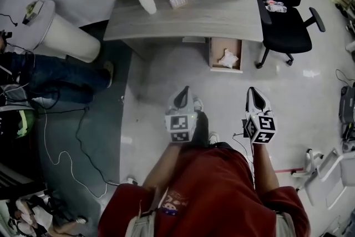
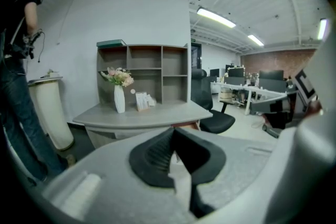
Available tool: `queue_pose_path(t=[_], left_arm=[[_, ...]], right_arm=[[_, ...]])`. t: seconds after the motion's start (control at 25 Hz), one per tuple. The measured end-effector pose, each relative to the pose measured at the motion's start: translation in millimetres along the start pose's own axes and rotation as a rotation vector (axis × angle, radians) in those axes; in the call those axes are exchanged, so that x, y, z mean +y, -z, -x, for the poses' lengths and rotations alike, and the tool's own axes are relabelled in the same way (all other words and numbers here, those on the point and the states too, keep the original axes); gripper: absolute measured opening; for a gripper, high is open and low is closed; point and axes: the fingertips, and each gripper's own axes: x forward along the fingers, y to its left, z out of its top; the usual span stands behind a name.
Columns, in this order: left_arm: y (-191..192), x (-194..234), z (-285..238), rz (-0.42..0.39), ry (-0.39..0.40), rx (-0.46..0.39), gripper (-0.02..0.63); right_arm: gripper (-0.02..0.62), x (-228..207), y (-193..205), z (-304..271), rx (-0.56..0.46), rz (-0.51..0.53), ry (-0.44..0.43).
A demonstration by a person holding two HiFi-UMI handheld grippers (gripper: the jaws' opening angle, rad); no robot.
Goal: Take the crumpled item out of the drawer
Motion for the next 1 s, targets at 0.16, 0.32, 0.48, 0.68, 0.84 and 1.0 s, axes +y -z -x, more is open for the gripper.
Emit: queue_pose_path(t=[0.16, 0.32, 0.48, 0.68, 0.84, 1.0], left_arm=[[-7.4, 15.2, -30.9, -0.012, 0.026, -0.001, -0.003], [-19.8, 42.8, -62.4, -0.016, 0.039, -0.004, -0.003], [-33.6, 73.8, -90.1, -0.014, 0.044, -0.016, -0.003], [-56.0, 111.6, -120.4, -0.024, 0.054, -0.033, -0.003], [-65.7, 144.8, -139.5, -0.036, 0.059, -0.04, -0.003], [-70.4, 171.5, -159.2, -0.031, 0.07, -0.042, -0.003]], right_arm=[[0.002, -6.3, -7.4, -30.8, 0.014, 0.012, 0.027], [0.002, 2.6, -18.5, -71.5, 0.041, 0.024, 0.033], [0.002, 15.8, -32.0, -110.3, 0.05, 0.038, 0.027], [0.002, 25.3, -53.1, -158.6, 0.052, 0.052, 0.039], [0.002, 40.9, -68.5, -195.6, 0.043, 0.069, 0.046], [0.002, 53.8, -77.2, -223.6, 0.038, 0.066, 0.056]])
